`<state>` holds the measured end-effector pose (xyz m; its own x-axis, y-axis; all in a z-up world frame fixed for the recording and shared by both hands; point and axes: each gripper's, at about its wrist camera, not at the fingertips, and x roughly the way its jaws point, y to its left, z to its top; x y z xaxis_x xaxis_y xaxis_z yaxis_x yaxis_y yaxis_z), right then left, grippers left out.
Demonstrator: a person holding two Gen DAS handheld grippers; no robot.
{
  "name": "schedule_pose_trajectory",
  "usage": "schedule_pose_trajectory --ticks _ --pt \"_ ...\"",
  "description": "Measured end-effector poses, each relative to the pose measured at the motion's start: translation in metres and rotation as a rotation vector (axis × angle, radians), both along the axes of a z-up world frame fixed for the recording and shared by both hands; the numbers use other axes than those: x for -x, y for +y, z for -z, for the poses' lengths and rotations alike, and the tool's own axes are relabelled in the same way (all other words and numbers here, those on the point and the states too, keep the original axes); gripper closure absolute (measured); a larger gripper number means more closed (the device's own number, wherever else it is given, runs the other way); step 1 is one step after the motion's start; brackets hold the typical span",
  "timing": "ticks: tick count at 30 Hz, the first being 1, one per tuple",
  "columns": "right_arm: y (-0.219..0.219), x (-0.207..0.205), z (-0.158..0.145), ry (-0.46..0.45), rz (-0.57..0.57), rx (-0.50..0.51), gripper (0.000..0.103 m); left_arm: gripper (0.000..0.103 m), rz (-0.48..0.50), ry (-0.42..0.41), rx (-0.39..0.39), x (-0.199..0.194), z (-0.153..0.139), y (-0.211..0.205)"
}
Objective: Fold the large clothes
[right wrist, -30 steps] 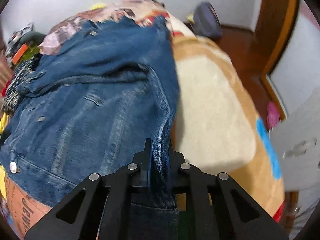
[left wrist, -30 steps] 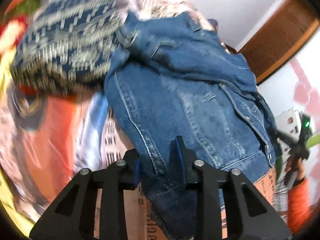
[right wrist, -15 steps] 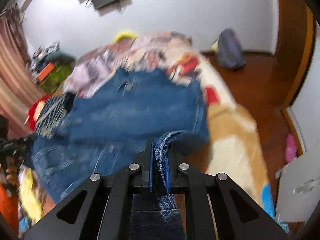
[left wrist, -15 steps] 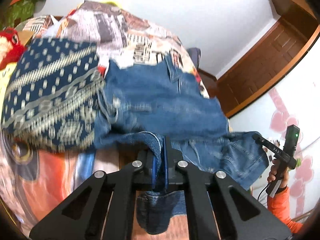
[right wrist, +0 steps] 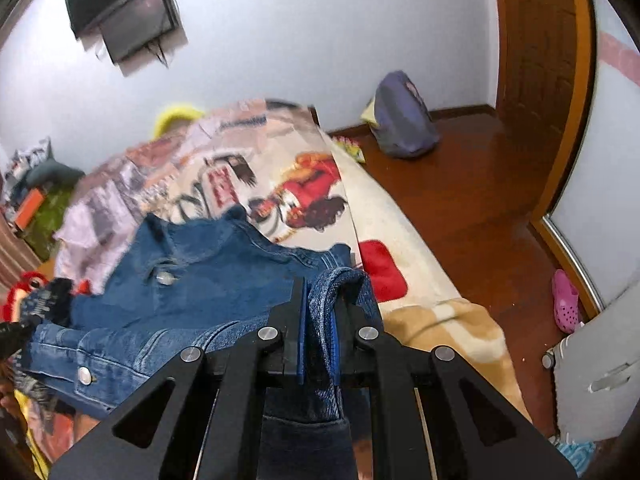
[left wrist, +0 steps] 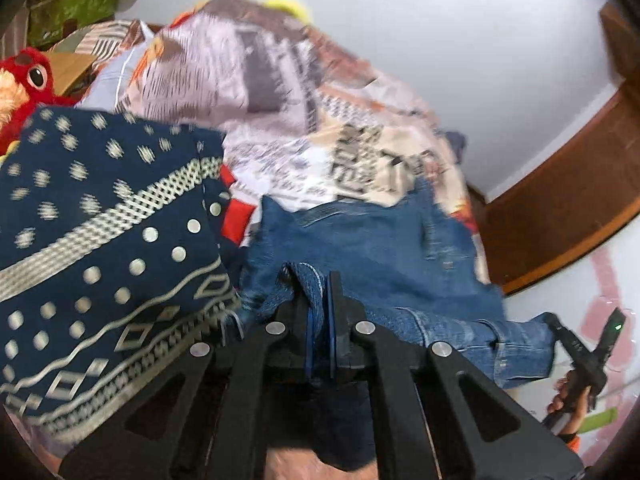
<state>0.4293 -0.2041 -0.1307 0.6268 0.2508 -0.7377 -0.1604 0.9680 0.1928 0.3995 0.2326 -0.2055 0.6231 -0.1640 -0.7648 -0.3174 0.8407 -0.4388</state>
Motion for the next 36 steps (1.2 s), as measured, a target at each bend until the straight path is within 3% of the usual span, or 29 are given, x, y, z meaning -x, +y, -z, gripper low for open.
schedule_pose_trajectory --ticks 4,7,10,14,16,17,19,25,31,36 --pt "0.002 -0.022 0.027 0.079 0.008 0.003 0.095 0.098 0.020 0.071 -0.040 -0.017 0.029 -0.003" --pt "0.001 -0.033 0.043 0.146 0.014 -0.016 0.094 0.097 0.062 0.087 -0.094 -0.016 0.033 -0.009" --pt "0.005 -0.034 0.051 0.214 -0.014 0.044 0.092 0.095 0.106 0.104 -0.136 -0.012 0.025 -0.015" --pt "0.006 -0.018 0.033 0.194 -0.041 0.105 0.085 0.088 0.157 0.072 -0.191 0.000 0.001 -0.027" --pt "0.006 -0.002 0.016 0.151 -0.068 0.127 0.078 0.070 0.179 0.034 -0.248 0.011 -0.017 -0.037" --pt "0.006 0.003 0.010 0.131 -0.078 0.129 0.076 0.068 0.188 0.007 -0.273 0.018 -0.026 -0.042" --pt "0.005 0.023 -0.009 0.077 -0.100 0.126 0.069 0.067 0.197 -0.027 -0.309 0.027 -0.041 -0.051" --pt "0.015 0.066 -0.042 -0.012 -0.185 0.098 0.062 0.065 0.289 -0.083 -0.322 0.053 -0.064 -0.085" --pt "0.045 0.098 -0.029 -0.003 -0.294 0.107 0.059 0.063 0.408 -0.058 -0.336 0.068 -0.049 -0.130" --pt "0.073 0.112 0.004 0.072 -0.385 0.135 0.059 0.063 0.484 0.030 -0.330 0.069 -0.010 -0.158"
